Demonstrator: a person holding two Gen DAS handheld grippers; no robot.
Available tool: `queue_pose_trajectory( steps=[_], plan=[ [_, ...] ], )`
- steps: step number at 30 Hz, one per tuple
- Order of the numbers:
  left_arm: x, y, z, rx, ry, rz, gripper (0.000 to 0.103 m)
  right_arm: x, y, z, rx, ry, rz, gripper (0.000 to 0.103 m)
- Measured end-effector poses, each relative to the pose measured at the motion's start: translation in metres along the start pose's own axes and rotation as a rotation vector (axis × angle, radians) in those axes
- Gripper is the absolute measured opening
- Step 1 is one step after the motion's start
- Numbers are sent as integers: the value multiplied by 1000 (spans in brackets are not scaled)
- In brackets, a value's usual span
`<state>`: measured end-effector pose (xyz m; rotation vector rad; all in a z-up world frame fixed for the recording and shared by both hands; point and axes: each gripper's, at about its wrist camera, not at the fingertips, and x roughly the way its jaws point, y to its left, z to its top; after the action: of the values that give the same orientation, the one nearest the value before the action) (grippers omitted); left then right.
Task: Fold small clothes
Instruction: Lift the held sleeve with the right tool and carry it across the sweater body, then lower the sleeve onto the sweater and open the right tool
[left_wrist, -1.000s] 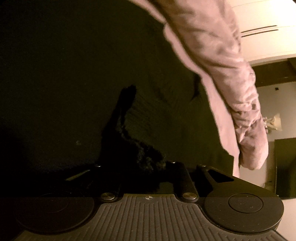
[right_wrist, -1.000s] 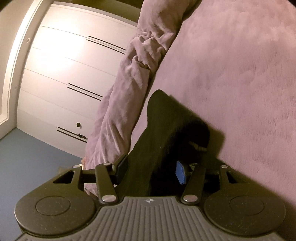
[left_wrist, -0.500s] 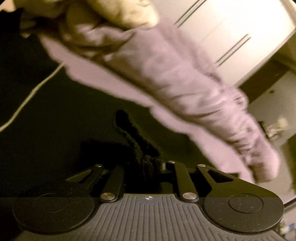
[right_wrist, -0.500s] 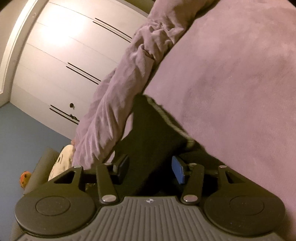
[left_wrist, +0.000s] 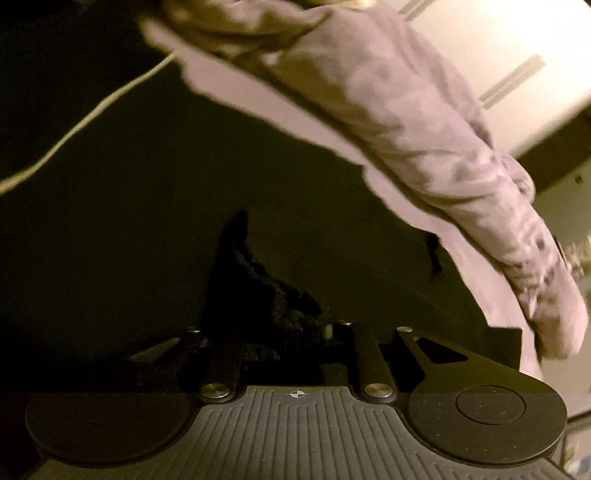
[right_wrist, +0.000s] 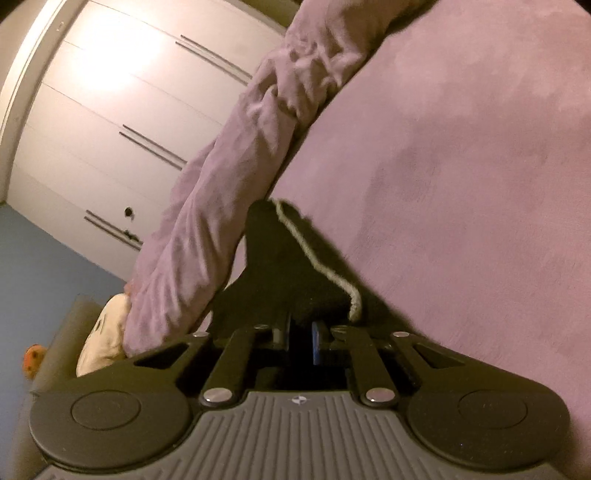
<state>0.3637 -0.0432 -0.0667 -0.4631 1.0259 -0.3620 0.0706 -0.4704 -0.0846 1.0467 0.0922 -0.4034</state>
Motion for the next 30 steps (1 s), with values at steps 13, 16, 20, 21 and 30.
queue_pose_trajectory(
  steps=[13, 16, 20, 21, 30],
  plan=[
    [2, -31, -19, 335, -59, 249, 23, -16, 20, -12, -230, 65, -138, 14],
    [-11, -35, -22, 353, -80, 281, 41, -30, 34, -22, -317, 64, -166, 15],
    [-34, -19, -19, 297, -88, 254, 58, -37, 55, -39, -401, 78, -158, 16],
    [-39, -14, -17, 277, -88, 240, 59, -37, 61, -45, -419, 85, -150, 16],
    [-107, 86, 25, 132, -289, 324, 90, 0, 115, -109, -566, 163, -95, 28]
  ],
)
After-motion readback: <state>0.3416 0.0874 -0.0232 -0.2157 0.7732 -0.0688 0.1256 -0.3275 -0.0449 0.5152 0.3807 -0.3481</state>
